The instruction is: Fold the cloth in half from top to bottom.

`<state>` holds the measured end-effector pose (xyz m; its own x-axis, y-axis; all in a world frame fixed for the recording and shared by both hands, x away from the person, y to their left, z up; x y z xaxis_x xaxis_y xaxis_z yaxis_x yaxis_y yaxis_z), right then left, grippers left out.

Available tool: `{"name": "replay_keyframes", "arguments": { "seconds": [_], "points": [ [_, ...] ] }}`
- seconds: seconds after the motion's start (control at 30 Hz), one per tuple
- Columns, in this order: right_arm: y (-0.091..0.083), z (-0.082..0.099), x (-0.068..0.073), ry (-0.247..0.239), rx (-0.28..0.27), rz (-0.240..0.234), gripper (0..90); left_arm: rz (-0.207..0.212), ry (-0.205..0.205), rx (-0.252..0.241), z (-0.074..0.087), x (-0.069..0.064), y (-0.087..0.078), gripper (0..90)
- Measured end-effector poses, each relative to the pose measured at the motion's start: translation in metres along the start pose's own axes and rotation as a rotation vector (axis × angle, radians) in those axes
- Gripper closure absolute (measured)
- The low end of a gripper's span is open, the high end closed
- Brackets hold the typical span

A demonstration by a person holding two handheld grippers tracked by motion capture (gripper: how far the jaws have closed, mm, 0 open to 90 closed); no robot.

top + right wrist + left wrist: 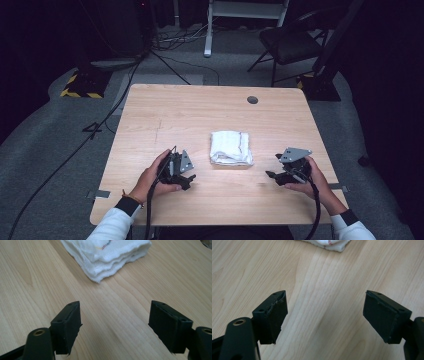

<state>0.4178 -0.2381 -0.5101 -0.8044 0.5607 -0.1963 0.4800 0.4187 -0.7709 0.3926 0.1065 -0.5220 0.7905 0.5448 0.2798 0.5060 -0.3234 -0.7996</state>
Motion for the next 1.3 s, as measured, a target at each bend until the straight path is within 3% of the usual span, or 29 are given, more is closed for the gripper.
{"name": "replay_keyframes", "arguments": {
  "seconds": [0.17,0.37,0.63,0.8,0.87,1.03,1.23,1.3],
  "points": [
    [-0.001,0.012,-0.001,0.004,0.020,0.012,26.5,-0.015,-0.030,0.017,0.016,0.001,-0.003,19.7],
    [-0.003,0.028,-0.005,0.029,0.032,0.019,26.8,-0.007,-0.054,-0.005,0.032,0.005,-0.008,19.6],
    [-0.007,0.057,-0.012,0.101,0.029,0.020,27.0,-0.003,-0.108,-0.006,0.053,0.011,-0.014,18.5],
    [-0.013,0.077,-0.019,0.172,0.009,0.013,25.5,0.008,-0.135,-0.004,0.066,0.015,-0.015,18.4],
    [-0.016,0.084,-0.023,0.211,-0.004,0.006,25.2,0.002,-0.158,-0.005,0.071,0.017,-0.015,18.7],
    [-0.022,0.101,-0.028,0.291,-0.043,-0.010,23.1,0.043,-0.231,-0.023,0.084,0.023,-0.017,19.0],
    [-0.031,0.115,-0.029,0.319,-0.075,0.022,22.1,0.093,-0.361,-0.037,0.101,0.026,-0.020,18.5],
    [-0.032,0.116,-0.030,0.325,-0.075,0.022,22.1,0.094,-0.367,-0.073,0.104,0.026,-0.020,18.4]
  ]
}}
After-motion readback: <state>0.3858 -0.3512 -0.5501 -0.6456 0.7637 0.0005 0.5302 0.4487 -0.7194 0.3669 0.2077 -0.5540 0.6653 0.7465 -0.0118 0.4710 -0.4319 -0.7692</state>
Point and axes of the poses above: each handheld gripper's, and its own axes: y roughly forward along the jaws, z roughly out of its underside, x roughly to its left, the point moved 7 cm from there along y, roughly forward along the jaws, and after that the axes turned 4 degrees about x, right-handed, at the moved point
